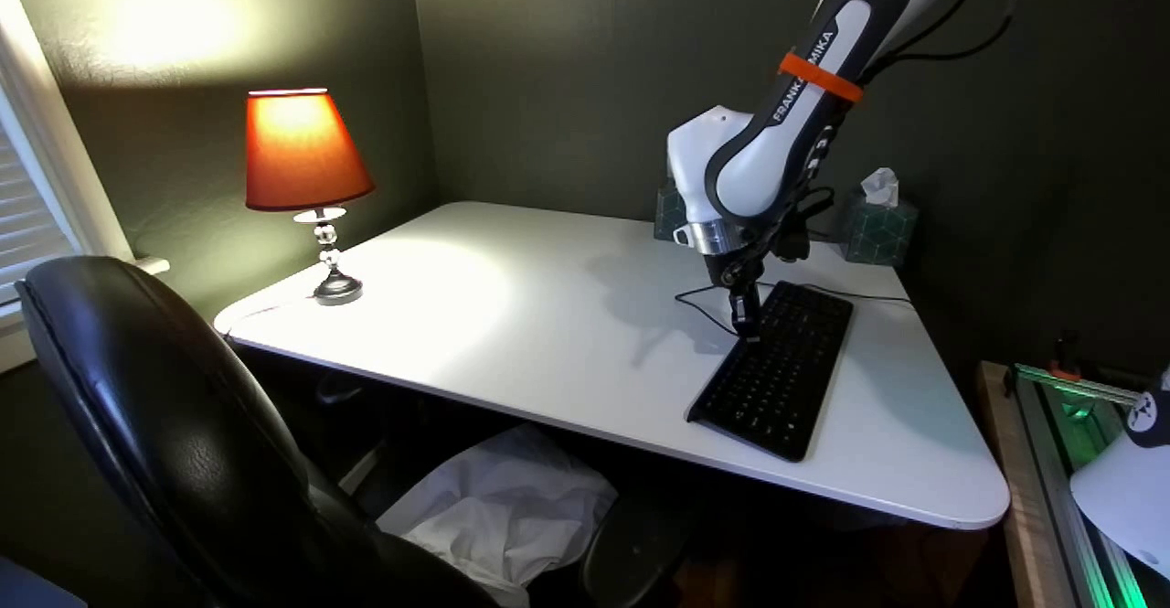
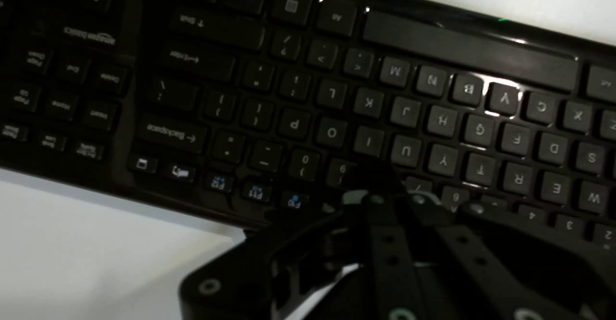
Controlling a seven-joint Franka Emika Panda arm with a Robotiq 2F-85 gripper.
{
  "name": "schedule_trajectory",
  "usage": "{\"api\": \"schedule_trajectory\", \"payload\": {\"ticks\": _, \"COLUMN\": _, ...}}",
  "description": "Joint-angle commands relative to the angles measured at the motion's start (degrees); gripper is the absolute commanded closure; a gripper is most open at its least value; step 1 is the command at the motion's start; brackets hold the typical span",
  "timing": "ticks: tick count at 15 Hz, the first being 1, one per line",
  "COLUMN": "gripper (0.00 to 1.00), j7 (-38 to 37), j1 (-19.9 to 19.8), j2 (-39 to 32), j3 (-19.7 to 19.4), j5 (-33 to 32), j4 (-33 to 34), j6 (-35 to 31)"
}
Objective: Press a key on the keyboard
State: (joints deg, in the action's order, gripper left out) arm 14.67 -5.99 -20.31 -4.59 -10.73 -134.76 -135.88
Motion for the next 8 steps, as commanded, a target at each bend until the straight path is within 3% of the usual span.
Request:
{"api": "schedule_trajectory", "payload": {"ticks": 1, "gripper": 1.0, "j7": 1.13, "j1": -0.71, "j2": -0.41, "j3": 0.5, "j5": 0.72, "j4": 0.45, "j6": 0.26}}
{"api": "schedule_trajectory", "payload": {"ticks": 8, "gripper": 1.0, "j7": 0.74, "j1": -0.65, "j2": 0.85, "j3": 0.33, "j5": 0.51, "j4": -0.47, "j6": -0.29}}
